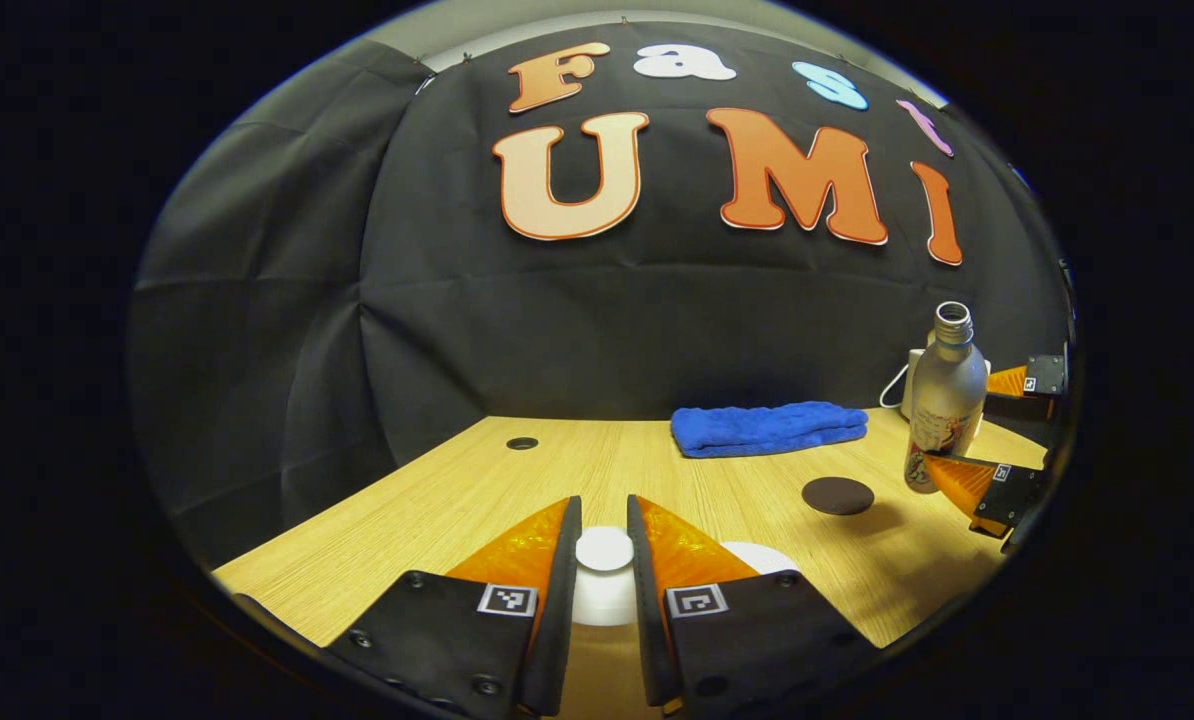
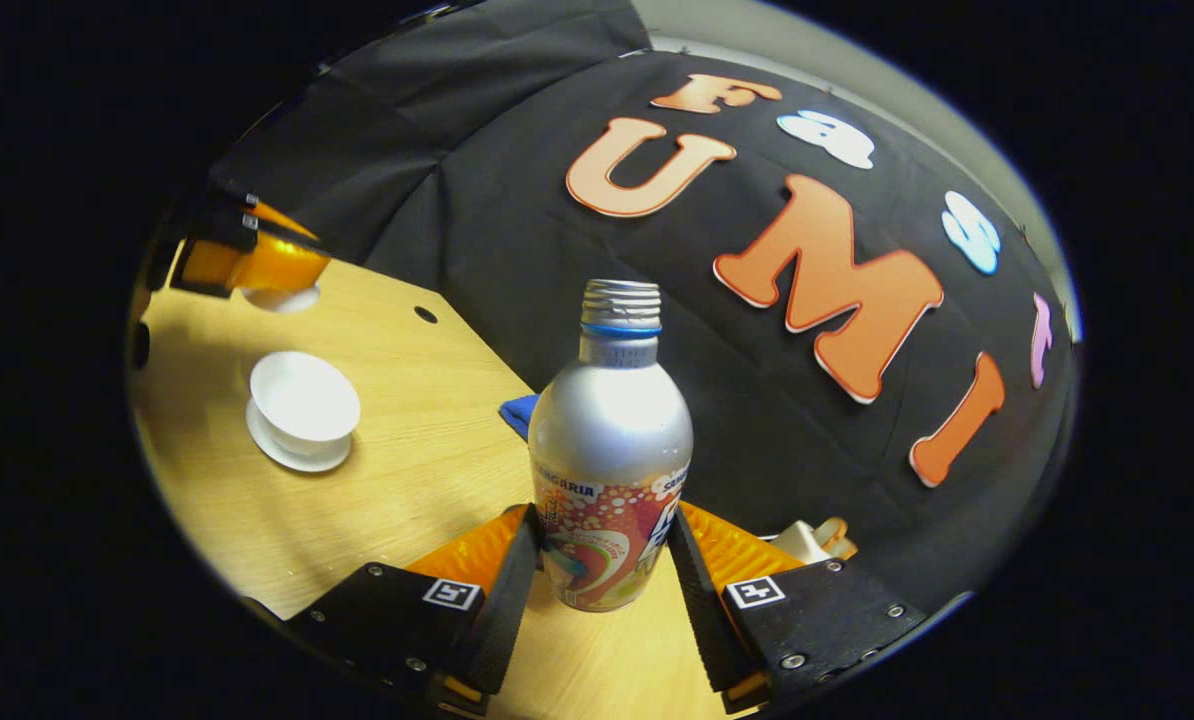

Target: Open the teacup lid with one hand, grasp the water bottle and pour water into the teacup with the other hand; after pouring, place the water bottle on the coaster and then close the teacup lid.

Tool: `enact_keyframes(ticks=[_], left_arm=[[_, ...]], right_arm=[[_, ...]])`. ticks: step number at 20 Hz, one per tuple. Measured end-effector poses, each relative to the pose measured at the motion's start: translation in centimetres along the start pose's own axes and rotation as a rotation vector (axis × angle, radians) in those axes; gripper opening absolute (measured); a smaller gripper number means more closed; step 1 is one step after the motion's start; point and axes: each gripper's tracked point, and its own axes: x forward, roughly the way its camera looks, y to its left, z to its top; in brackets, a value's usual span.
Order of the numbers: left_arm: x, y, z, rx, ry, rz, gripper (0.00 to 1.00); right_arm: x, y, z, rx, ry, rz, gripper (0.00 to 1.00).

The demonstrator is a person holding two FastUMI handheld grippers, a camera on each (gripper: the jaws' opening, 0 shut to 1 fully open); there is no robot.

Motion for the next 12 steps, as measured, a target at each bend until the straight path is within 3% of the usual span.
enact_keyframes(ticks=[12], left_arm=[[-0.7, 4.2, -0.8, -0.042, 0.004, 0.055, 0.33]], right_arm=[[1.0, 1.1, 2.2, -0.371, -0.068, -0.078, 0.74]])
